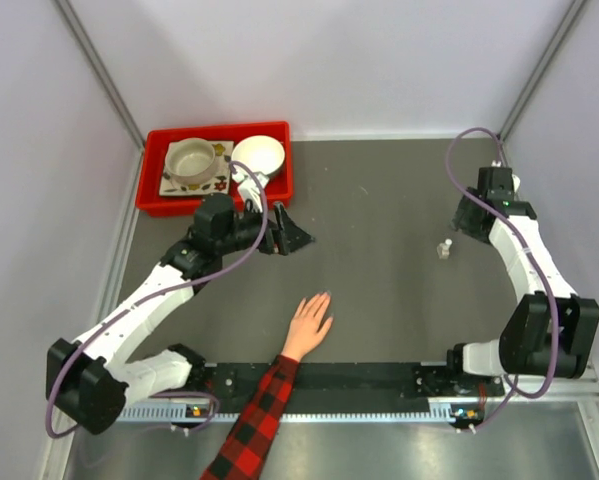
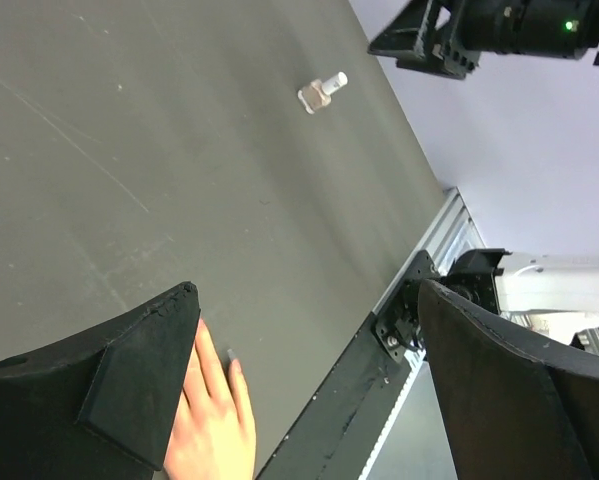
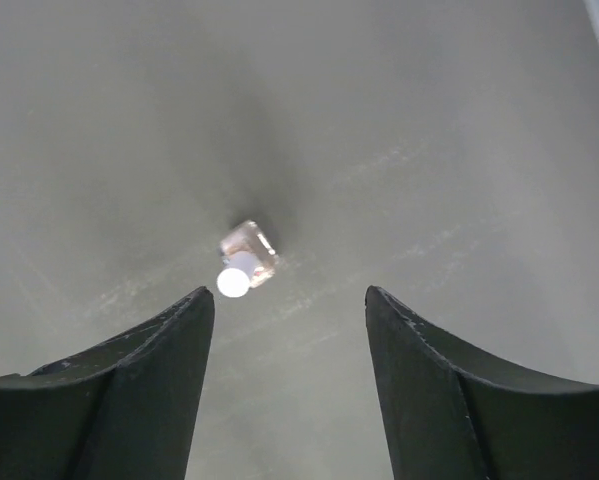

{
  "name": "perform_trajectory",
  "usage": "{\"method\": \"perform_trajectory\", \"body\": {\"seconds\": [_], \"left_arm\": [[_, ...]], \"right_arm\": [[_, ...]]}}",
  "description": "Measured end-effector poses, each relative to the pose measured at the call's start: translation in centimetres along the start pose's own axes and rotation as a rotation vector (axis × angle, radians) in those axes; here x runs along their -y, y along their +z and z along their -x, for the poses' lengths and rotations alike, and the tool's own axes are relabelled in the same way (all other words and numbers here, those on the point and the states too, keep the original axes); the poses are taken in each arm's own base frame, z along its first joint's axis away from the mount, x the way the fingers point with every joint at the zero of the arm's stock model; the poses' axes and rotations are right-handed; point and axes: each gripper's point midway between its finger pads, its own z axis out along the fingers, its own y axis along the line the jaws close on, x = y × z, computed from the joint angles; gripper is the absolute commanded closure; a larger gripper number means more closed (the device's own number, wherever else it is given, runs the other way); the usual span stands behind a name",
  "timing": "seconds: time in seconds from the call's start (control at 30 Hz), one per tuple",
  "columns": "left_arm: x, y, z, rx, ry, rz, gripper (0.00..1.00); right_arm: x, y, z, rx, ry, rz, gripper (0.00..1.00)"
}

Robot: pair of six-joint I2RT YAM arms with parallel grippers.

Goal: Paint the nails

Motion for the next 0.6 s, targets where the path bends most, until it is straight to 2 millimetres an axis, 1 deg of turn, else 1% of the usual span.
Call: {"method": "perform_trajectory", "body": {"seconds": [0.1,0.23,0.27,0.3,0.33,0.37,0.47,0.6], "left_arm": [[0.4,0.6,-0.5,-0.014,0.006,-0.016,0.06],[1.1,1.0,-0.5,-0.013,0.014,-0.039,0.06],[1.2,1.0,-0.5,-0.012,0.016,-0.044,0.06],[1.4,1.0,-0.5,-0.01,0.019,-0.049,0.06],[1.5,1.1,-0.5,-0.008,0.022,-0.054,0.06],[1.6,1.1,-0.5,-0.008,0.023,-0.056,0.06],[1.6,1.1,-0.4,-0.003,0.023,-0.056,0.06],[1.8,1.1,-0.2,0.003,0.02,-0.061,0.06]], "right_arm": [[-0.9,0.6,-0.3,-0.023,-0.018,0.044,0.37],[-1.7,2.3,-1.7,-0.094,-0.046,0.071,0.42],[-1.9,2.7,-2.1,-0.113,-0.054,0.072,0.46],[-2.0,3.0,-2.4,-0.128,-0.059,0.074,0.47],[-2.1,3.2,-2.7,-0.139,-0.063,0.077,0.48],[-2.2,3.3,-2.8,-0.144,-0.068,0.078,0.53],[-2.5,3.5,-3.2,-0.153,-0.081,0.081,0.58],[-2.9,3.9,-3.8,-0.174,-0.1,0.075,0.58]]}}
